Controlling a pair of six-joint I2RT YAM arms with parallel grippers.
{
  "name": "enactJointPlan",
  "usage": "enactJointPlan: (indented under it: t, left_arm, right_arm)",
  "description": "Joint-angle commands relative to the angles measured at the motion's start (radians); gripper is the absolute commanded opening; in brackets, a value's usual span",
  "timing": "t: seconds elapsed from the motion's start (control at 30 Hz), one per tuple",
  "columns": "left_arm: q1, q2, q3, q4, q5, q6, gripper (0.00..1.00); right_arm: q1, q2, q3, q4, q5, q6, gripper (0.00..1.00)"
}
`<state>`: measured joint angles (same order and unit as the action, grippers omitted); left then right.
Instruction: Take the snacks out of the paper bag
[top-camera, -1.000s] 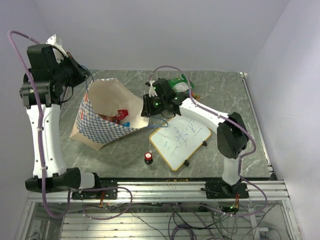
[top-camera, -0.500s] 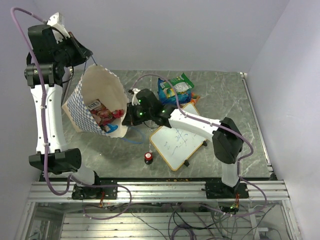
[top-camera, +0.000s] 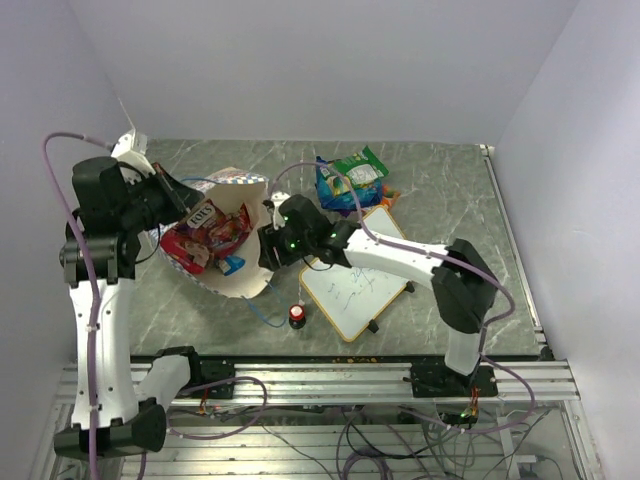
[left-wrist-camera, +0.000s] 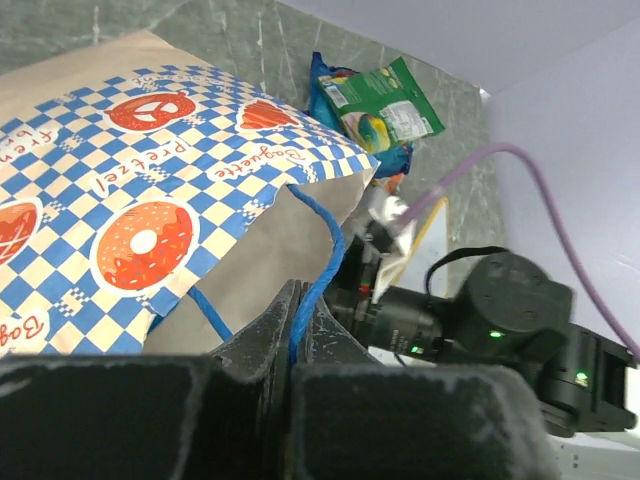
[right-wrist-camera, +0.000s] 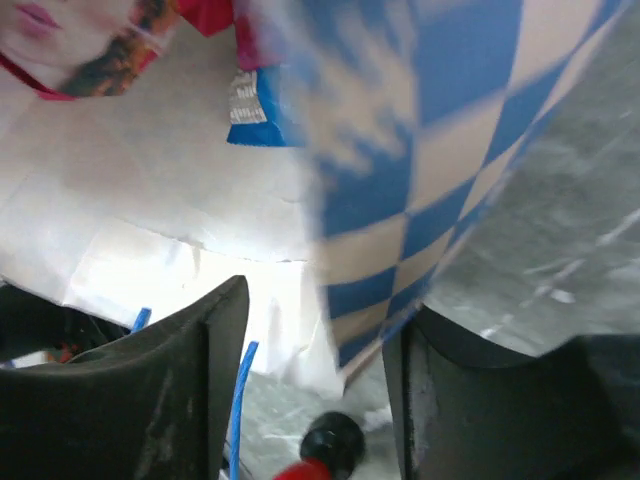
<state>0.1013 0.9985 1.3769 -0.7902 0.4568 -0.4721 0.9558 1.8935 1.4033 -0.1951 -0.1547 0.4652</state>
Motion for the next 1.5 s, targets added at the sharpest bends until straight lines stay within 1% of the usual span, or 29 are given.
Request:
enactJointPlan:
  t: [0.0,0.1,0.17,0.23,0.3,0.37,0.47,0.63,0.7,0.8,0.97,1.03,1.17,1.27,1.33,1.43,1.47]
  left_arm:
    - [-0.004,-0.033,-0.037,0.036,0.036,-0.093,0.07]
    - [-0.004,-0.018,0.006,0.035,0.060,-0.120,0.07]
    - [-0.005,-0.008,0.019,0.037,0.085,-0.133,0.07]
    - [-0.005,-0.010,0.017,0.043,0.101,-0.150,0.07]
    - [-0.004,-0.017,0.007,0.058,0.115,-0.173,0.07]
    - [-0.005,-0.025,-0.005,0.073,0.128,-0.193,0.07]
    - [-0.004,-0.027,-0.004,0.052,0.139,-0.189,0.07]
    - [-0.004,-0.037,-0.001,0.010,0.154,-0.176,0.07]
    - [-0.004,-0.038,0.002,-0.001,0.160,-0.165,0.07]
    - [-0.005,-0.037,-0.003,-0.011,0.169,-0.155,0.07]
    - [-0.004,-0.062,-0.041,0.029,0.176,-0.178,0.07]
    - [-0.003,-0.063,-0.051,0.024,0.174,-0.176,0.07]
    - [-0.005,-0.076,-0.069,0.010,0.175,-0.188,0.07]
    - [-0.005,-0.088,-0.089,0.013,0.173,-0.202,0.07]
    - [-0.005,-0.092,-0.096,0.017,0.162,-0.211,0.07]
    - [-0.005,-0.092,-0.097,0.020,0.156,-0.221,0.07]
    - [-0.005,-0.094,-0.096,0.013,0.152,-0.218,0.07]
  right_arm:
    - [-0.003,-0.172,0.012,-0.012,0.125,-0.276,0.57]
    - [-0.003,-0.244,-0.012,0.014,0.127,-0.412,0.61]
    - [0.004,-0.296,-0.063,0.079,0.054,-0.536,0.64]
    - [0.018,-0.330,-0.136,0.189,-0.047,-0.631,0.67]
    - [0.037,-0.329,-0.187,0.310,-0.131,-0.687,0.70]
    - [0.048,-0.283,-0.178,0.406,-0.195,-0.687,0.70]
    - [0.058,-0.178,-0.142,0.523,-0.255,-0.667,0.68]
    - [0.098,-0.052,-0.082,0.593,-0.297,-0.793,0.68]
    - [0.107,-0.008,-0.057,0.590,-0.269,-0.862,0.70]
    - [0.112,0.065,-0.007,0.582,-0.250,-0.913,0.72]
    - [0.140,0.176,0.051,0.648,-0.270,-0.914,0.79]
    - [0.151,0.213,0.071,0.683,-0.275,-0.900,0.81]
    - [0.172,0.284,0.158,0.674,-0.286,-0.895,0.81]
    - [0.186,0.347,0.224,0.678,-0.273,-0.869,0.80]
    - [0.190,0.387,0.255,0.701,-0.207,-0.838,0.79]
    - [0.191,0.416,0.268,0.725,-0.114,-0.811,0.72]
    - [0.191,0.419,0.269,0.728,-0.080,-0.805,0.68]
